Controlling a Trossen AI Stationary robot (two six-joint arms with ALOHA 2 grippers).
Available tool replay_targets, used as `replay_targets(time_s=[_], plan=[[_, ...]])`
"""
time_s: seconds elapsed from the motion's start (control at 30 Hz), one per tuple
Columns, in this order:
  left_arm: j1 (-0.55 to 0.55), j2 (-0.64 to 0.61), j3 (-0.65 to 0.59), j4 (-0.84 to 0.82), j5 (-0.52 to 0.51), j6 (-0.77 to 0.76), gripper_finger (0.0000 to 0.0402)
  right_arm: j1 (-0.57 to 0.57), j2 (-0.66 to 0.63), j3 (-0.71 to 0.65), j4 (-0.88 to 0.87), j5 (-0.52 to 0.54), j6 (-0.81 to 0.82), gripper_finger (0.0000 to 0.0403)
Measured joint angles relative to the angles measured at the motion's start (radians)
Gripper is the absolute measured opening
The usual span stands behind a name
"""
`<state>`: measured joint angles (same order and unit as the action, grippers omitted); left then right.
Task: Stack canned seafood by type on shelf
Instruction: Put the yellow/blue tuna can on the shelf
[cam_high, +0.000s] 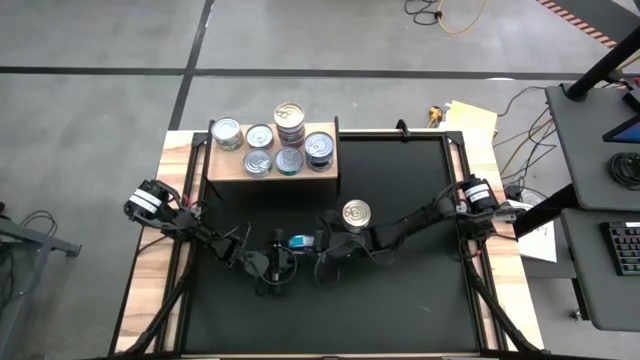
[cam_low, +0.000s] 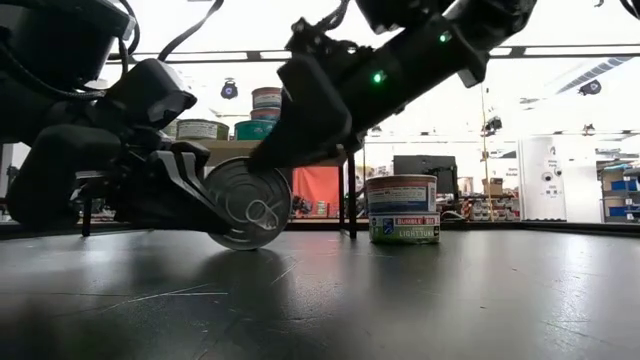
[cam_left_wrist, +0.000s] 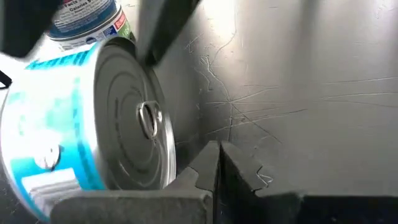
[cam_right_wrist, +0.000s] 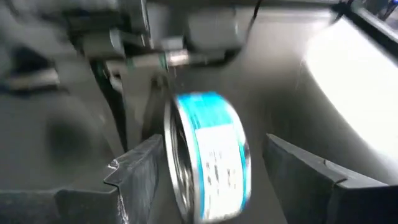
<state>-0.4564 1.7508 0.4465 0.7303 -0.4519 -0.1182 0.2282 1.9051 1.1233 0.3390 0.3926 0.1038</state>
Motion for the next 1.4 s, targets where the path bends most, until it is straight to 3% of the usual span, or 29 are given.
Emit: replay_targets(time_s=[0.23, 0.53, 0.73, 1.0, 1.4], plan=[[0.0, -0.001, -0.001, 0.001, -0.001, -0.006, 0.0, -0.013, 0.031, 0.034, -0.087, -0.061, -0.018, 0.024], [-0.003, -0.002, 0.02, 0.014, 0.008, 0.002, 0.0, -0.048, 0.037, 0.034, -0.065, -0.121, -0.022, 0.0095], [-0.018, -0.002, 0.048, 0.013, 0.028, 0.003, 0.0, -0.042, 0.036, 0.019, -0.072, -0.086, 0.026, 0.0018], [-0.057, -0.013, 0.062, -0.076, 0.034, -0.039, 0.0, -0.008, 0.036, -0.002, -0.099, -0.13, 0.033, 0.0011], [-0.068, -0.022, 0.061, -0.222, 0.031, -0.116, 0.0, 0.01, -0.031, 0.035, -0.361, -0.114, 0.054, 0.0021]])
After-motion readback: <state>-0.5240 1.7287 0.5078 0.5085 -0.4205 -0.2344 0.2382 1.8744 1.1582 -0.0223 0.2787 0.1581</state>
